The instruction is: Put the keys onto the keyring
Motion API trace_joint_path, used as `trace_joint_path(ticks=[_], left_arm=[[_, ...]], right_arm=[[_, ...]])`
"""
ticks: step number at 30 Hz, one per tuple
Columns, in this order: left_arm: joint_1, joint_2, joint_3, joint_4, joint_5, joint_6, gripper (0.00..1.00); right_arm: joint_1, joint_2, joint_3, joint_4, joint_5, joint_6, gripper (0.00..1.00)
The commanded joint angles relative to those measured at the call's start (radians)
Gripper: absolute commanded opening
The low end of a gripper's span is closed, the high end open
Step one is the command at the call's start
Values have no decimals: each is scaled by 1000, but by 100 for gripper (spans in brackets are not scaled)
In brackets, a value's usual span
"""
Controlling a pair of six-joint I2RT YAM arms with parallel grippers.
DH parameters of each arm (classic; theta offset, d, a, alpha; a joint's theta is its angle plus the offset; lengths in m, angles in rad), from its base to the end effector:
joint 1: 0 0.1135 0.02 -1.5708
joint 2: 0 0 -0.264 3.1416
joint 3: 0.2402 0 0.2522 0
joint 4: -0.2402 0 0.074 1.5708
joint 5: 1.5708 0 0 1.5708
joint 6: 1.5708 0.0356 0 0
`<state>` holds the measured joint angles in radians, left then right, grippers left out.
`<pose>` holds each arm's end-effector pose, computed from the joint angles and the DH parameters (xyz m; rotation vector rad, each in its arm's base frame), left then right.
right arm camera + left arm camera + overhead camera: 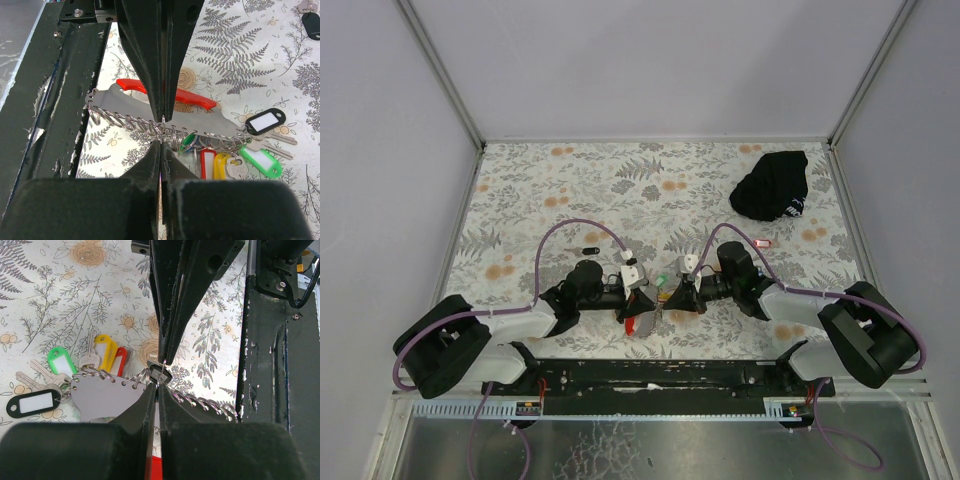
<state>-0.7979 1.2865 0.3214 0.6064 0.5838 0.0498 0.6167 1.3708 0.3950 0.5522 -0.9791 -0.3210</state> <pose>0.1478 -0.1797 0.1633 1.1852 1.6283 -1.0508 0.1788 0.1630 0.1644 -1.4130 1.3714 1.1584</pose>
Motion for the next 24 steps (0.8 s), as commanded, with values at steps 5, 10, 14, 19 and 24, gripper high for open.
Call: trace_joint_path(ticks=[5,10,14,19,24], left_arm=[[-2,3,24,81,9,15,0],[-2,6,25,78,12,15,0],[-1,7,25,77,13,15,0],[-1,7,24,82,14,13,0],[-2,8,22,94,14,9,0]], right_arm=[[-6,-15,12,58,18,13,0],[-6,-6,18,61,-1,17,0],[-6,-7,16,66,-1,19,0],[-5,-1,18,73,-13,25,0],[-6,7,18,90,-41,35,0]])
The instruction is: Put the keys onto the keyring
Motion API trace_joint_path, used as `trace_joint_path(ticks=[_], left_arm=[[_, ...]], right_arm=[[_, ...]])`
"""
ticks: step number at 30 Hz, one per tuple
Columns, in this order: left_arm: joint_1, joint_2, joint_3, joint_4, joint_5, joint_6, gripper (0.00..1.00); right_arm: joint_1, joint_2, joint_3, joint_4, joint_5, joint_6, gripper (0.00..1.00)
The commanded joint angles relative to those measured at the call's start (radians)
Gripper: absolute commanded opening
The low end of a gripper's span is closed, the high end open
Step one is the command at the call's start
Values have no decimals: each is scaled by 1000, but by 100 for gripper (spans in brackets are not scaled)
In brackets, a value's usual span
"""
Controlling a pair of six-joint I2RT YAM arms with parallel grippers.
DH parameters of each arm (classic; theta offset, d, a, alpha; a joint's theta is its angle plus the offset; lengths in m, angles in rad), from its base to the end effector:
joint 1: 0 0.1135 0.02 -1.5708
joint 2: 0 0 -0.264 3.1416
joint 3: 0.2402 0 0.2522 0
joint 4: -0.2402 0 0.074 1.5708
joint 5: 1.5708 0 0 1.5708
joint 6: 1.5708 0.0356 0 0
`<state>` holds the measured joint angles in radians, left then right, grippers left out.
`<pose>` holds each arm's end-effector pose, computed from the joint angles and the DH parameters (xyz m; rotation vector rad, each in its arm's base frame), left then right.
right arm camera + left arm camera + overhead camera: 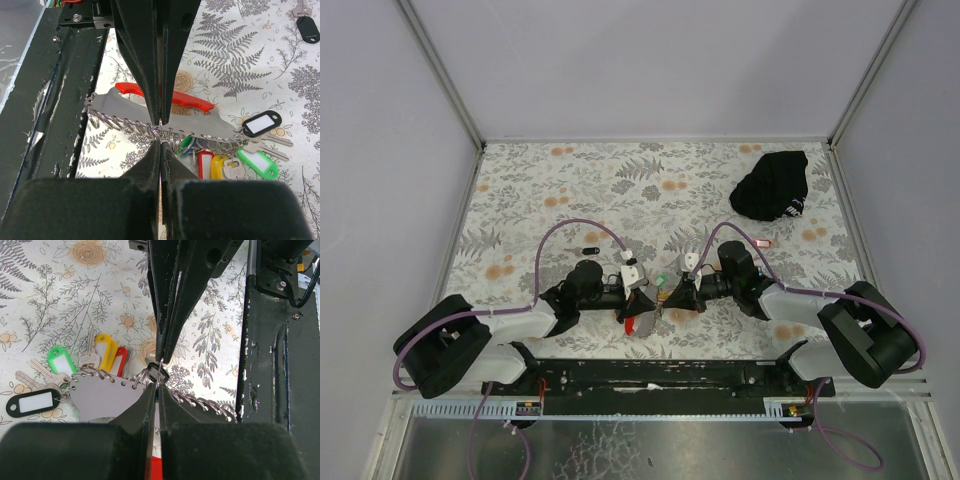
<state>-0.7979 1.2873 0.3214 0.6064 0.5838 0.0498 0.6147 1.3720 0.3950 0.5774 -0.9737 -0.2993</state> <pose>0.1479 -0.1797 0.1631 1.1854 1.6292 -1.0508 0.1801 0.1632 0.1663 -1.3955 1.3700 1.1568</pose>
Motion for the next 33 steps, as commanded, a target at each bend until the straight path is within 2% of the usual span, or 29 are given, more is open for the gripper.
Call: trace_joint_path(ticks=[1,16,33], left_arm=[[-2,8,22,96,14,6,0],[0,-8,-7,160,-1,-29,0],[2,13,-17,216,8,-60,0]], right_arm=[[-4,8,20,66,-52,14,0],[5,40,31,58,-54,0,0],[7,11,-17,237,-66,108,0]])
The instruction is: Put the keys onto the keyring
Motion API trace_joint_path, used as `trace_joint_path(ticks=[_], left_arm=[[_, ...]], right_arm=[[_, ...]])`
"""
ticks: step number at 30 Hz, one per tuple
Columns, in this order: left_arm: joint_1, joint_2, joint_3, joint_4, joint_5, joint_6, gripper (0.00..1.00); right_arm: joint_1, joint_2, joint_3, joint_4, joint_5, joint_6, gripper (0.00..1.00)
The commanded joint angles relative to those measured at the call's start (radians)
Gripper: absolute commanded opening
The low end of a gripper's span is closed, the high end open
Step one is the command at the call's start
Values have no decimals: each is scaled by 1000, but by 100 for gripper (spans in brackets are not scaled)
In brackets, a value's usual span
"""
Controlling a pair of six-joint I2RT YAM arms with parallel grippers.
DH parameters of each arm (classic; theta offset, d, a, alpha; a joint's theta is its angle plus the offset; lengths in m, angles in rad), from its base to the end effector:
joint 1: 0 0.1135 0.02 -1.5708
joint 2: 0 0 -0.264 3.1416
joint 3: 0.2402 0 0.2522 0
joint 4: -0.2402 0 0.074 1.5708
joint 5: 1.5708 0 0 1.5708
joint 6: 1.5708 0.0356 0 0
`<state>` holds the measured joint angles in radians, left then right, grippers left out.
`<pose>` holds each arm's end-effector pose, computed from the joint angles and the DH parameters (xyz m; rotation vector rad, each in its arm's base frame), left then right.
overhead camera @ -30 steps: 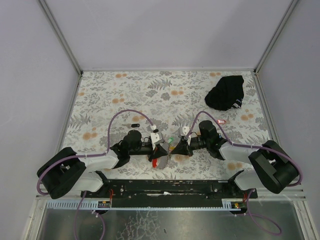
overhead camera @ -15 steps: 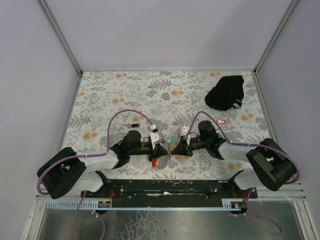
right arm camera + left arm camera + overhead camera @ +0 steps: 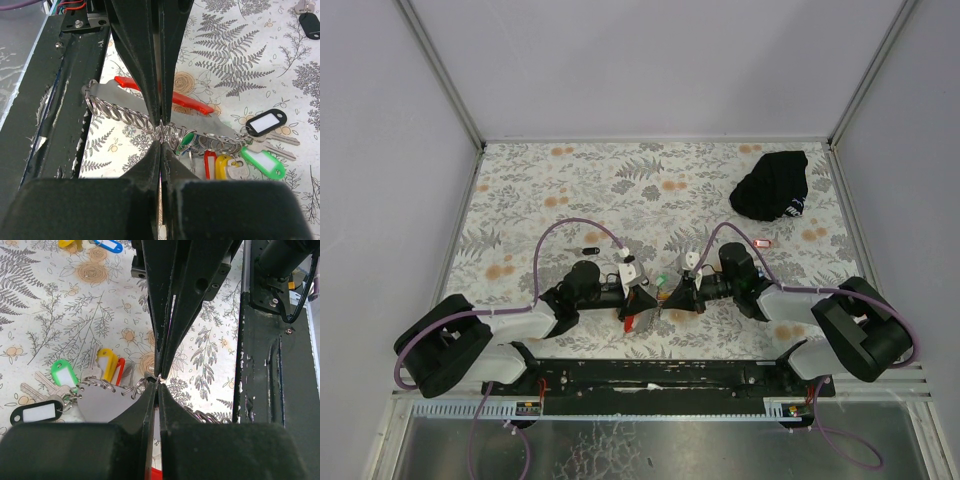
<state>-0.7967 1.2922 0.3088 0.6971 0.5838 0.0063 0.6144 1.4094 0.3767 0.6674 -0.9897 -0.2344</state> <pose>0.1486 -0.1800 0.1674 1.1381 1.5854 -1.0764 0.1806 0.1638 0.1611 -1.3656 1.3806 1.2013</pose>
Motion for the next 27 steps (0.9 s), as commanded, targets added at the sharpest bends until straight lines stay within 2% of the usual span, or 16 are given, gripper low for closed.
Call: trace_joint_path(ticks=[1,16,27], left_arm=[[1,10,-5,129,8,-20,0],[0,24,-9,161,17,-39,0],[0,44,-45,248,8,-103,0]], right_arm=[[7,-26,-2,157,-49,47,0],[7,-37,-48,333,12,150,0],[7,-46,-86,454,79,217,0]])
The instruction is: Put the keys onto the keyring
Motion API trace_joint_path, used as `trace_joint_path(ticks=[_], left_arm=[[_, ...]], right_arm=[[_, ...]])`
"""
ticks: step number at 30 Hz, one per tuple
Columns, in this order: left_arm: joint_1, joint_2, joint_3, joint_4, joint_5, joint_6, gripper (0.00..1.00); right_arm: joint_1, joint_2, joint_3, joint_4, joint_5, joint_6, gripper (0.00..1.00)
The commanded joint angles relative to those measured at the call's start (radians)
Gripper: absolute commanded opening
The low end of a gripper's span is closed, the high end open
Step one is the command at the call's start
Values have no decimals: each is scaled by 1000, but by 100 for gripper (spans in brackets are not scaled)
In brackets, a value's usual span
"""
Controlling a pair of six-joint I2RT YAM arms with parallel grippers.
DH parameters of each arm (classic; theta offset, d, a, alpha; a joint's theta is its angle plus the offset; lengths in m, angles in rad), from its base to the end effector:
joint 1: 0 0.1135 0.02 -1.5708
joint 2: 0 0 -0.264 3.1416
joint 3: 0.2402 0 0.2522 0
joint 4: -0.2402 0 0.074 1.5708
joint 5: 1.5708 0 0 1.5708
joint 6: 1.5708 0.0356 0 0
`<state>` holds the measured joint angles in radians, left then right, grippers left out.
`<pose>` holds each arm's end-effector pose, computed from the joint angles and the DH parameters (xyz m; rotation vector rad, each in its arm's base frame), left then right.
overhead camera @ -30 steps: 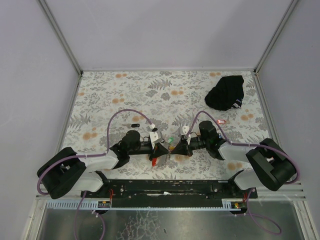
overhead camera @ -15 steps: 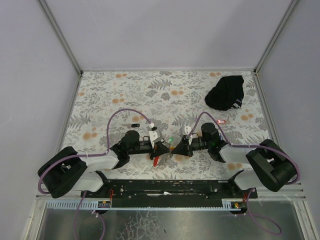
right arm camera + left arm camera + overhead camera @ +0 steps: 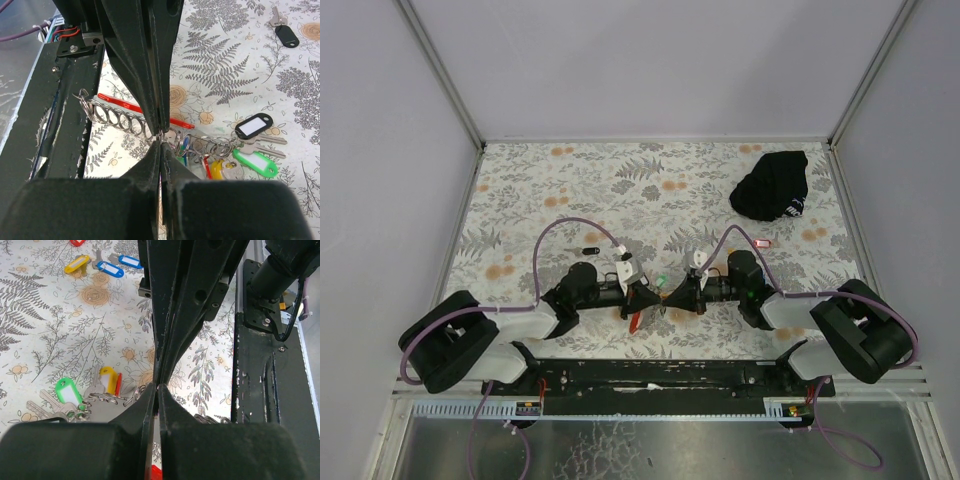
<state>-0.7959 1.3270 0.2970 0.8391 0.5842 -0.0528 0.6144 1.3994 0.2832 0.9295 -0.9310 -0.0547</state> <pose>0.1508 -0.1821 0.1709 1.0785 1.5275 -1.1140 0.1715 0.1559 0.1622 -1.2261 1.3727 1.2093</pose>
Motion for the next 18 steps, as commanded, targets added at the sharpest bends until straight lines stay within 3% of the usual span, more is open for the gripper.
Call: trace_joint_path(ticks=[1,8,14,16,18], left_arm=[[0,11,-46,135,-3,-62,0],[-4,55,-90,296,-38,-157,0],[-5,36,-119,354,-116,-203,0],[-4,35,-145,402,-160,-224,0],[-4,47,-181,475,-199,-252,0]], right_arm=[[8,-36,-1,225,27,46,0],[7,-7,-3,299,-21,84,0],[7,-7,2,250,-24,64,0],[7,-44,-3,185,29,32,0],[7,-101,14,5,95,-46,0]])
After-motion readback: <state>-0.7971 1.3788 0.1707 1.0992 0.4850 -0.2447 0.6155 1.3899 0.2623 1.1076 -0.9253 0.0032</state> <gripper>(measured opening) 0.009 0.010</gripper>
